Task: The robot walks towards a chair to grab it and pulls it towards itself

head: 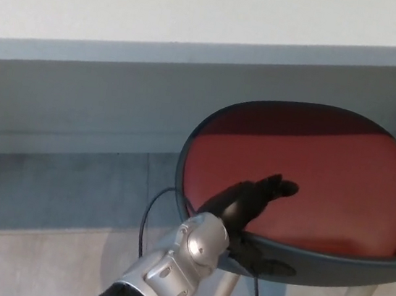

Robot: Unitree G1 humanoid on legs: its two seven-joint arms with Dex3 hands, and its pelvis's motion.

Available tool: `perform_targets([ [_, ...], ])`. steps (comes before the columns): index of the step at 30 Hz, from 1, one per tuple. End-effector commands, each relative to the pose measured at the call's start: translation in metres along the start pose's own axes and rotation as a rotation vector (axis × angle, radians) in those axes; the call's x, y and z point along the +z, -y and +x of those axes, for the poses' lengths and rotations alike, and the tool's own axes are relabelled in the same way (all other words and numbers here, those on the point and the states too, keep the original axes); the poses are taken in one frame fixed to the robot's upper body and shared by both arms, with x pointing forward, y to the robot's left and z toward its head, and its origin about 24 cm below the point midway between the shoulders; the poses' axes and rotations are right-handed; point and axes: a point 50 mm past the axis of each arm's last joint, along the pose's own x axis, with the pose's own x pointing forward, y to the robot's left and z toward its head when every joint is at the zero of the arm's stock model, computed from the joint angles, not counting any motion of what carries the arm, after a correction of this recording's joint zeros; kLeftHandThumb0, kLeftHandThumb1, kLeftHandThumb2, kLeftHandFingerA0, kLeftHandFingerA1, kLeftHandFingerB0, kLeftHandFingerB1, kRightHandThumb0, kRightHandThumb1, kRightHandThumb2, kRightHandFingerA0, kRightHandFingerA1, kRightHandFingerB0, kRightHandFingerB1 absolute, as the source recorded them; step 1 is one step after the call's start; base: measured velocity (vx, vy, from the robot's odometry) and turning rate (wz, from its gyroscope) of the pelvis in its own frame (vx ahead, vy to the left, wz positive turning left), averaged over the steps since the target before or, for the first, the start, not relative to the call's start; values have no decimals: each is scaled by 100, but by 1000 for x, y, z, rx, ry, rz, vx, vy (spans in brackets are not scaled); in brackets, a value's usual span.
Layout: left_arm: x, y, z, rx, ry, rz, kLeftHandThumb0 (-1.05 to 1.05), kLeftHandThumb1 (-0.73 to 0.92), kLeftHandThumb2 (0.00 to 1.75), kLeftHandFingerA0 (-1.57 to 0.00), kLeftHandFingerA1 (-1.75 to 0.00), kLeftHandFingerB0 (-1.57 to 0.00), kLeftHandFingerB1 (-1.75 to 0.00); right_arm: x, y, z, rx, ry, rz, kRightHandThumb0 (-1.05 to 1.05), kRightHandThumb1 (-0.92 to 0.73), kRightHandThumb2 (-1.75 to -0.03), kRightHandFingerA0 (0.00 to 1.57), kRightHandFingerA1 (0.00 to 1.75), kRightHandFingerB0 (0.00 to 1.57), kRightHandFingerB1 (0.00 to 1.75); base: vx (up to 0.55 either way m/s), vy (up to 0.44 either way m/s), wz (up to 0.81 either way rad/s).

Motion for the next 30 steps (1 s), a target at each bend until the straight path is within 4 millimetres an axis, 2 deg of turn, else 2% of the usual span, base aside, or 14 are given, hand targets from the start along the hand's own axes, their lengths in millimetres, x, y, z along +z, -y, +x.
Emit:
perform_targets([
  [1,-5,23,-4,38,8,50,-42,64,58,-96,-106,-24,-35,31,-18,5,37,185,-59,-33,-72,-61,83,63,39,35,0,0,0],
  [2,-8,28,-5,43,5,82,-38,60,80,-104,-118,-23,-47,32,-19,4,33,199,-70,-28,-78,-63,94,71,48,35,0,0,0],
  [3,-10,29,-6,47,9,91,-38,60,80,-104,-118,-23,-47,32,-19,4,29,201,-84,-28,-78,-63,94,71,48,35,0,0,0],
  [4,-11,29,-6,48,4,100,-25,77,65,-95,-138,-33,-42,31,-19,4,29,196,-85,-27,-82,-65,100,86,63,39,0,0,0],
  [5,-14,28,-6,51,-28,115,-13,72,88,-80,-167,-76,-66,32,-19,4,30,207,-104,-16,-69,-98,104,134,97,59,0,0,0],
  [6,-18,28,-7,49,-48,125,-17,52,128,-91,-175,-88,-146,33,-21,3,21,218,-117,-14,-57,-125,92,158,97,122,0,0,0],
  [10,-21,28,-8,49,-59,130,-17,52,128,-91,-175,-88,-146,34,-21,3,3,228,-130,-14,-57,-125,92,158,97,122,0,0,0],
  [11,-26,28,-9,54,-90,137,-18,65,103,-75,-175,-59,-172,33,-23,0,0,254,-152,-16,-60,-123,85,171,78,150,0,0,0],
  [12,-28,28,-10,56,-103,140,-18,65,103,-75,-175,-59,-172,33,-24,-1,-1,266,-161,-16,-60,-123,85,171,78,150,0,0,0],
  [13,-31,28,-11,55,-116,152,-21,68,101,-73,-175,-63,-156,32,-25,-3,2,283,-181,-17,-62,-122,84,172,77,150,0,0,0],
  [14,-32,27,-11,52,-120,148,-21,65,105,-74,-175,-60,-168,31,-25,-4,-1,290,-190,-19,-61,-121,85,173,77,151,0,0,0],
  [18,-32,27,-11,50,-122,146,-21,65,105,-74,-175,-60,-168,31,-25,-5,-5,294,-196,-19,-61,-121,85,173,77,151,0,0,0],
  [19,-35,27,-13,65,-106,157,-22,63,104,-77,-175,-69,-154,29,-27,-8,-1,317,-232,-23,-59,-121,81,175,69,159,0,0,0],
  [30,-52,21,-23,110,-69,190,-24,63,106,-77,-175,-69,-156,10,-37,-29,118,388,-352,-21,-57,-126,85,174,70,161,0,0,0],
])
